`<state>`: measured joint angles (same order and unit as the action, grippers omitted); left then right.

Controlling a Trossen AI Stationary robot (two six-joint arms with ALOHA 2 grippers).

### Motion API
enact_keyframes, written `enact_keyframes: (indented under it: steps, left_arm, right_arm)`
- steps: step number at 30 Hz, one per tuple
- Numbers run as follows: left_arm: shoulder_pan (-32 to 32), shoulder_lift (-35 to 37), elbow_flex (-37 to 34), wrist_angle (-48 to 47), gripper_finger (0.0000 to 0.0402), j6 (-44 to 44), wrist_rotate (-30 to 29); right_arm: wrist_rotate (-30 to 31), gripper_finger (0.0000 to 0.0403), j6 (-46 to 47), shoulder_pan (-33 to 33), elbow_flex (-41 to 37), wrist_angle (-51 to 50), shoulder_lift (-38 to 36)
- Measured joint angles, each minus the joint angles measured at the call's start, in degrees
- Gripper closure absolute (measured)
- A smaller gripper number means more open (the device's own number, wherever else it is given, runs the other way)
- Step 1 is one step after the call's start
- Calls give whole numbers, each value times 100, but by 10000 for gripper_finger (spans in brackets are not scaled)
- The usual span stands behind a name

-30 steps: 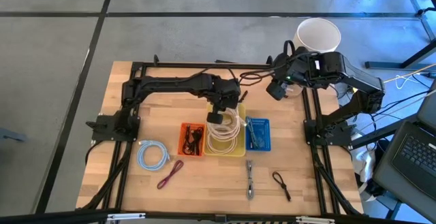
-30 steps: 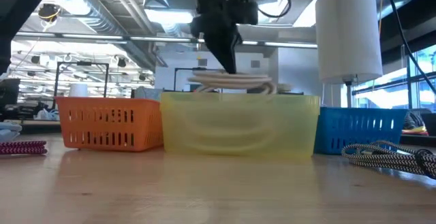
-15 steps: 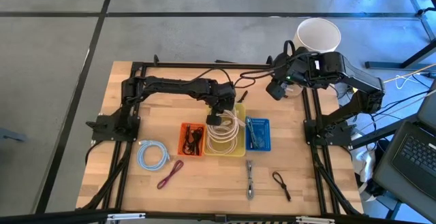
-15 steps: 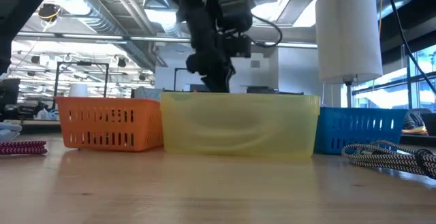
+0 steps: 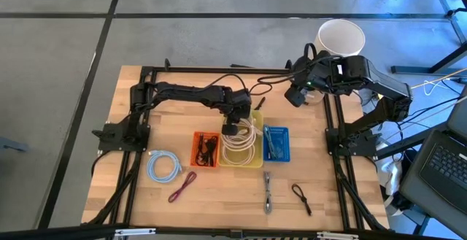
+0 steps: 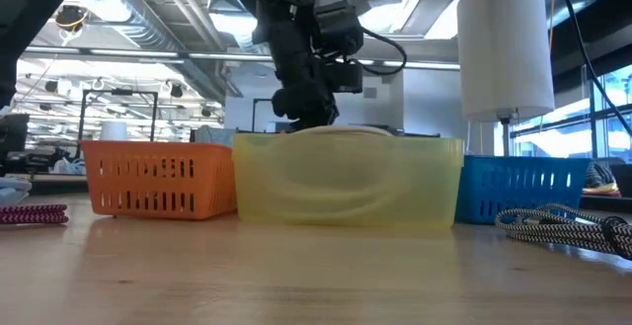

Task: Pick & Place USB Port
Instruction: Put the white usb cable into the yellow bin, then put the black usb cable into the orange bin

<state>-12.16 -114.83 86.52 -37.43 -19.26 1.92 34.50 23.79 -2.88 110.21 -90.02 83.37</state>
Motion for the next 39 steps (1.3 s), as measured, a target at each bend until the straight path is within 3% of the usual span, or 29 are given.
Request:
enact_keyframes:
  steps: [5, 16, 21, 29, 39]
  left_arm:
    - [40, 46, 119, -54, 310, 12, 316]
    - [37, 620, 667, -517, 224, 233, -519]
    - [-65, 671, 1142, -74, 213, 915, -690]
    - [-653, 669, 1279, 1419, 213, 2868, -329]
    - [-1087, 173, 1279, 1427, 213, 3374, -271]
  right_arm:
    - [0, 173, 0, -2, 0, 0, 0]
    - [4, 174, 151, 0, 0, 2, 0]
    - [26, 174, 193, -1, 0, 0, 0]
    - [28, 174, 297, -2, 0, 0, 0]
    - [46, 173, 282, -1, 0, 0, 0]
